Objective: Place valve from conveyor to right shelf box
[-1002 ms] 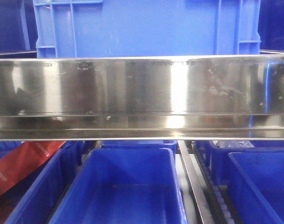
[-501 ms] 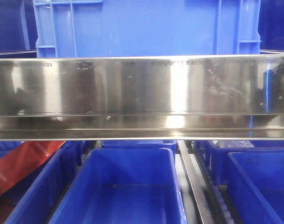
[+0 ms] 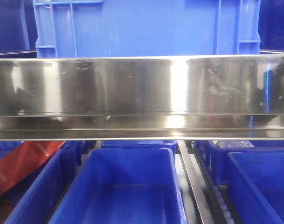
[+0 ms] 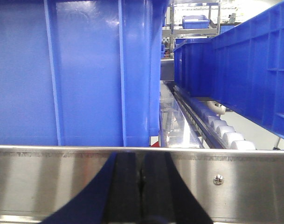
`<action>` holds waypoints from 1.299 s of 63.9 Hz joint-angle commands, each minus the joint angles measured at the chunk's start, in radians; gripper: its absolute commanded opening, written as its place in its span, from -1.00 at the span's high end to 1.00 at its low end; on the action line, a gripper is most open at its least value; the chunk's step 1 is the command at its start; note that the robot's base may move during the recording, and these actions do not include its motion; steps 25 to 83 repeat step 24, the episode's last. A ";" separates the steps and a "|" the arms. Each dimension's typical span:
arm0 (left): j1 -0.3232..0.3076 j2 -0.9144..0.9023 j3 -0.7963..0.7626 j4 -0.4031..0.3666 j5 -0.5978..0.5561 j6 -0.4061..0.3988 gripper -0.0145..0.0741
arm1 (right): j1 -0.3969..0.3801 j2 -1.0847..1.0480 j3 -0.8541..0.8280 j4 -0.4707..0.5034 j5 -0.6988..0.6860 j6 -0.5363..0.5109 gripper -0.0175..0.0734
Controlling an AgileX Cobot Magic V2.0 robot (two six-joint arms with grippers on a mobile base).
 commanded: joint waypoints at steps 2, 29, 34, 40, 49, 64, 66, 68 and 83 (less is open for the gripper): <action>0.003 -0.005 -0.002 -0.007 -0.022 -0.006 0.92 | 0.004 -0.003 0.002 -0.008 -0.027 -0.003 0.97; 0.003 -0.005 -0.002 -0.007 -0.022 -0.006 0.92 | 0.004 -0.003 0.002 -0.008 -0.027 -0.003 0.97; 0.003 -0.005 -0.002 -0.007 -0.022 -0.006 0.92 | 0.004 -0.003 0.002 -0.008 -0.027 -0.003 0.97; 0.003 -0.005 -0.002 -0.007 -0.022 -0.006 0.92 | 0.004 -0.003 0.002 -0.008 -0.027 -0.003 0.97; 0.003 -0.005 -0.002 -0.007 -0.022 -0.006 0.92 | 0.004 -0.003 0.002 -0.008 -0.027 -0.003 0.97; 0.003 -0.005 -0.002 -0.007 -0.022 -0.006 0.92 | 0.004 -0.003 0.002 -0.008 -0.027 -0.003 0.97; 0.003 -0.005 -0.002 -0.007 -0.022 -0.006 0.92 | 0.004 -0.003 0.002 -0.008 -0.027 -0.003 0.97; 0.003 -0.005 -0.002 -0.007 -0.022 -0.006 0.92 | 0.004 -0.003 0.002 -0.008 -0.027 -0.003 0.97; 0.003 -0.005 -0.002 -0.007 -0.022 -0.006 0.92 | 0.004 -0.003 0.002 -0.008 -0.027 -0.003 0.97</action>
